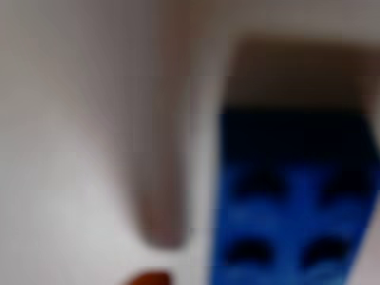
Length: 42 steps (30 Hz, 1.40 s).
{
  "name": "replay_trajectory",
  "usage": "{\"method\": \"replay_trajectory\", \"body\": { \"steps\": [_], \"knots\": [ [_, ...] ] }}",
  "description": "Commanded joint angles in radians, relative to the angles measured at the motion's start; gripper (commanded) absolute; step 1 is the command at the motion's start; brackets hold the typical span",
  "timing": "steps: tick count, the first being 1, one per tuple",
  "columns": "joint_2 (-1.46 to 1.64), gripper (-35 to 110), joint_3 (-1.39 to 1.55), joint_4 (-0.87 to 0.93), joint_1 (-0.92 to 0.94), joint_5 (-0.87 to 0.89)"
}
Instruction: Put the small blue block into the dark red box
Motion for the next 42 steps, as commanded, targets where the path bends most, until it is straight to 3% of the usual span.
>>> {"method": "replay_trajectory", "body": {
  "steps": [1, 17, 27, 34, 42],
  "knots": [
    [0.017, 18, -0.023, 0.012, 0.008, 0.002],
    [0.002, 1, -0.02, 0.014, 0.014, -0.077],
    [0.388, 0, 0.282, 0.015, 0.189, -0.474],
    [0.664, 0, 0.465, 0.015, 0.345, -0.646],
    [0.65, 0, 0.492, 0.014, 0.474, -0.867]
  ]
}}
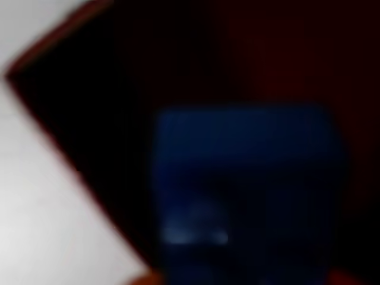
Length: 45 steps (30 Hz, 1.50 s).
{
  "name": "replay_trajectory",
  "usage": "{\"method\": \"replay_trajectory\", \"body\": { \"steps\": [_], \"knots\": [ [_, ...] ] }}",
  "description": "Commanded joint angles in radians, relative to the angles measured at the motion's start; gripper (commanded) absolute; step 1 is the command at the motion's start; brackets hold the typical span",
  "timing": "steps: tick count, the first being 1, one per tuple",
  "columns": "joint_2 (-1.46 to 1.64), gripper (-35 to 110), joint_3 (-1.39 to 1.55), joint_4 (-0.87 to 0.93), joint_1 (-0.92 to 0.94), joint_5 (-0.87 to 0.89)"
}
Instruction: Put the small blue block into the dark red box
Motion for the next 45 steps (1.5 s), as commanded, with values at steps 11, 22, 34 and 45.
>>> {"method": "replay_trajectory", "body": {
  "steps": [11, 22, 34, 45],
  "knots": [
    [-0.255, 17, -0.049, 0.006, 0.087, -0.239],
    [-0.067, 20, 0.061, 0.006, 0.089, -0.532],
    [1.126, 16, 1.278, -0.486, -0.126, -0.879],
    [2.003, 8, 1.832, -0.571, -0.643, -1.249]
  ]
}}
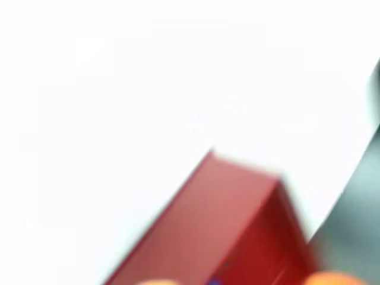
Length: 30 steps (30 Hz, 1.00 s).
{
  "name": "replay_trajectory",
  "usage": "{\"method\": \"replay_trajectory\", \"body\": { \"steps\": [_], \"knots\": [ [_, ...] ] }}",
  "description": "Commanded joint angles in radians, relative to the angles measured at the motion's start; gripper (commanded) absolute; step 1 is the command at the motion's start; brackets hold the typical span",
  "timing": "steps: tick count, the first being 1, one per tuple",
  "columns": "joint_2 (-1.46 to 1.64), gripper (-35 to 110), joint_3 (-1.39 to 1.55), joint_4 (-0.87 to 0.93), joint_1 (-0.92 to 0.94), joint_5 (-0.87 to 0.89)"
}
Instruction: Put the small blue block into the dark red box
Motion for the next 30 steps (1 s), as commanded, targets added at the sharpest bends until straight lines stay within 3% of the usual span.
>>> {"method": "replay_trajectory", "body": {
  "steps": [1, 4, 13, 23, 30],
  "knots": [
    [0.308, 9, 0.187, -0.012, -0.163, -0.081],
    [0.495, 9, 0.287, 0.057, -0.262, -0.132],
    [0.497, 0, 0.367, 0.155, -0.486, -0.302],
    [0.497, 0, 0.676, 0.051, -0.595, -0.291],
    [0.495, 0, 0.68, 0.067, -0.568, -0.319]
  ]
}}
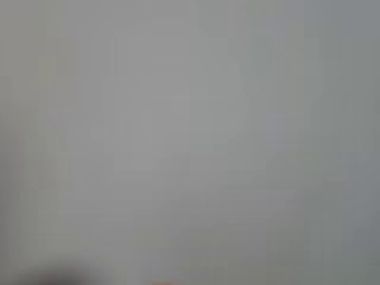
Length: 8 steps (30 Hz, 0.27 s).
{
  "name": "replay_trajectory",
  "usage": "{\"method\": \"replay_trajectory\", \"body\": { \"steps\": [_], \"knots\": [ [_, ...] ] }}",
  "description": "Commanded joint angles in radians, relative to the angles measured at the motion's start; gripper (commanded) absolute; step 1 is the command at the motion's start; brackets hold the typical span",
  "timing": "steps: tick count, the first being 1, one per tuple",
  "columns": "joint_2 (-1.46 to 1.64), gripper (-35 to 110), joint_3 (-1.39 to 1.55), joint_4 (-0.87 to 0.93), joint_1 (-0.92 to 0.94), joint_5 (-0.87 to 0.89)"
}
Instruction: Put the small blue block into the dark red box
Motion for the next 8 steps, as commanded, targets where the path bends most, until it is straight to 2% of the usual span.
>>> {"method": "replay_trajectory", "body": {
  "steps": [1, 8],
  "knots": [
    [0.011, 0, 0.005, 0.005, -0.009, -0.015],
    [0.011, 0, 0.005, 0.005, -0.011, -0.018]
  ]
}}
